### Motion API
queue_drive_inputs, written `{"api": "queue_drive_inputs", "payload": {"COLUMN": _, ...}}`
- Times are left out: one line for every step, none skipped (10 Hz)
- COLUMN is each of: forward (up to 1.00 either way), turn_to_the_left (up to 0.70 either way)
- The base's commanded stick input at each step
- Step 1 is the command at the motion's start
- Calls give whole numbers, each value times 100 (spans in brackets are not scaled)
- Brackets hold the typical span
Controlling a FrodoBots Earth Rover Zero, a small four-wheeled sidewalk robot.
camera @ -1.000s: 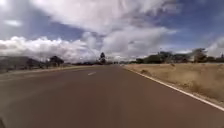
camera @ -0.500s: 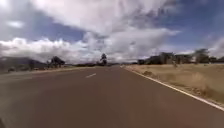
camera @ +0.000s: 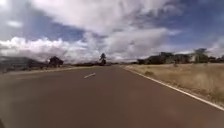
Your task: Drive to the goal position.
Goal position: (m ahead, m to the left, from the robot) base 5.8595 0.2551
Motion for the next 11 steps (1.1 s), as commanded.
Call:
{"api": "queue_drive_inputs", "payload": {"forward": 70, "turn_to_the_left": 0}}
{"api": "queue_drive_inputs", "payload": {"forward": 70, "turn_to_the_left": 0}}
{"api": "queue_drive_inputs", "payload": {"forward": 70, "turn_to_the_left": 0}}
{"api": "queue_drive_inputs", "payload": {"forward": 70, "turn_to_the_left": 0}}
{"api": "queue_drive_inputs", "payload": {"forward": 70, "turn_to_the_left": 0}}
{"api": "queue_drive_inputs", "payload": {"forward": 70, "turn_to_the_left": 0}}
{"api": "queue_drive_inputs", "payload": {"forward": 70, "turn_to_the_left": 0}}
{"api": "queue_drive_inputs", "payload": {"forward": 70, "turn_to_the_left": 0}}
{"api": "queue_drive_inputs", "payload": {"forward": 70, "turn_to_the_left": 0}}
{"api": "queue_drive_inputs", "payload": {"forward": 70, "turn_to_the_left": 0}}
{"api": "queue_drive_inputs", "payload": {"forward": 70, "turn_to_the_left": 0}}
